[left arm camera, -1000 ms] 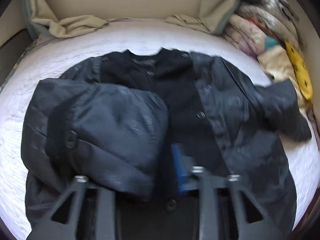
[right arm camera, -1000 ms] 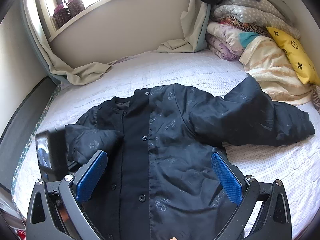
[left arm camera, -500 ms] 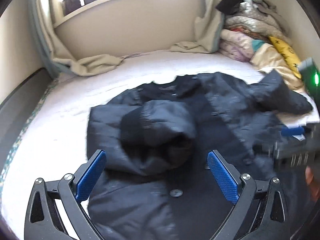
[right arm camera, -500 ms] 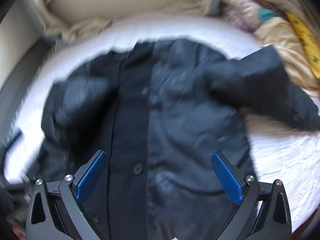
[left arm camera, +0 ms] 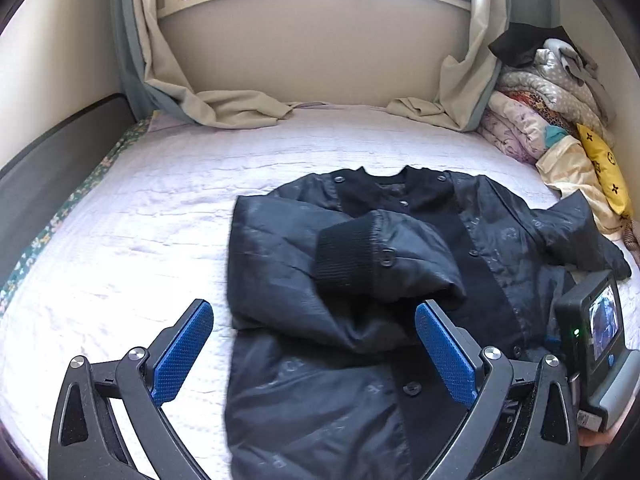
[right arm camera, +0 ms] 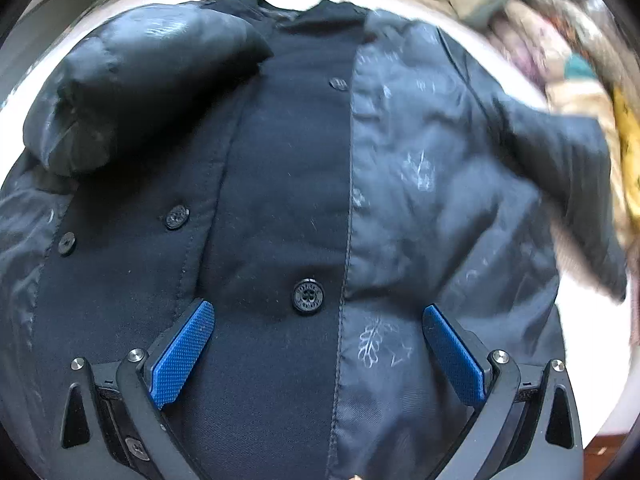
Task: Fold large clothes
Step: 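Fold the held sleeve across the jacket front and open the left gripper, then grasp the knit cuff of the other sleeve with the right gripper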
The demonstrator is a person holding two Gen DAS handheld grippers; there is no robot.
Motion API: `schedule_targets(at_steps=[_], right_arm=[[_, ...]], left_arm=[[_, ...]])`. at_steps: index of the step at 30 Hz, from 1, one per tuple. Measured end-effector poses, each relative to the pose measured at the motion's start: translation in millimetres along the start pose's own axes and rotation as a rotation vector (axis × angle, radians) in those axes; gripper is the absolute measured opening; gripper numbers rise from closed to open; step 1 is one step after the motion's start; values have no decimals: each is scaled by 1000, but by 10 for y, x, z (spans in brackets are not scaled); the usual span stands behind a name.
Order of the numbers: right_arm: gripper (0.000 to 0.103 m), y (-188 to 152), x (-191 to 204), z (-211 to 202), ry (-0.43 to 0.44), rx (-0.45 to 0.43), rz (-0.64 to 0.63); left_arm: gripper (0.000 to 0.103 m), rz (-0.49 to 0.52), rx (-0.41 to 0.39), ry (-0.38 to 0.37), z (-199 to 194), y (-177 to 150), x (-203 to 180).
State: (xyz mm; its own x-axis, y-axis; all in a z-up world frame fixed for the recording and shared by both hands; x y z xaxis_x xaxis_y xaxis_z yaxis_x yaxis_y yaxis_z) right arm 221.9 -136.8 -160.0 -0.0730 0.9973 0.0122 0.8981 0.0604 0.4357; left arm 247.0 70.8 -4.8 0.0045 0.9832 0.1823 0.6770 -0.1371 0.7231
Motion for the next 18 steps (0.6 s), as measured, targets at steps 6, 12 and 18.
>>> schedule_targets(at_steps=[6, 12, 18], right_arm=[[102, 11, -35, -27, 12, 44, -2], [100, 431, 293, -896, 27, -232, -125], [99, 717, 1171, -1108, 27, -378, -379]], left_arm=[[102, -100, -14, 78, -148, 41, 601], [102, -207, -71, 152, -361, 158, 1209], [102, -280, -40, 123, -275, 144, 1332]])
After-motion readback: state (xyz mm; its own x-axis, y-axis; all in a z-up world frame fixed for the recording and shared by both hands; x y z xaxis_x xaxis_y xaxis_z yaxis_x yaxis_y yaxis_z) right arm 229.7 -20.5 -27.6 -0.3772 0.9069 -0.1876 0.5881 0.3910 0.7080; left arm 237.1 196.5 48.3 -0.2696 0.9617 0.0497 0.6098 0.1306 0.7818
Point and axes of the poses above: each gripper's, at about its wrist camera, not at the fingertips, and z roughly the way its jaws point, x to its left, y to its top, the point moved 8 cm from there along z, roughly the way its jaws point, and after that the axes turned 11 degrees about z, right-handed, at the moved point
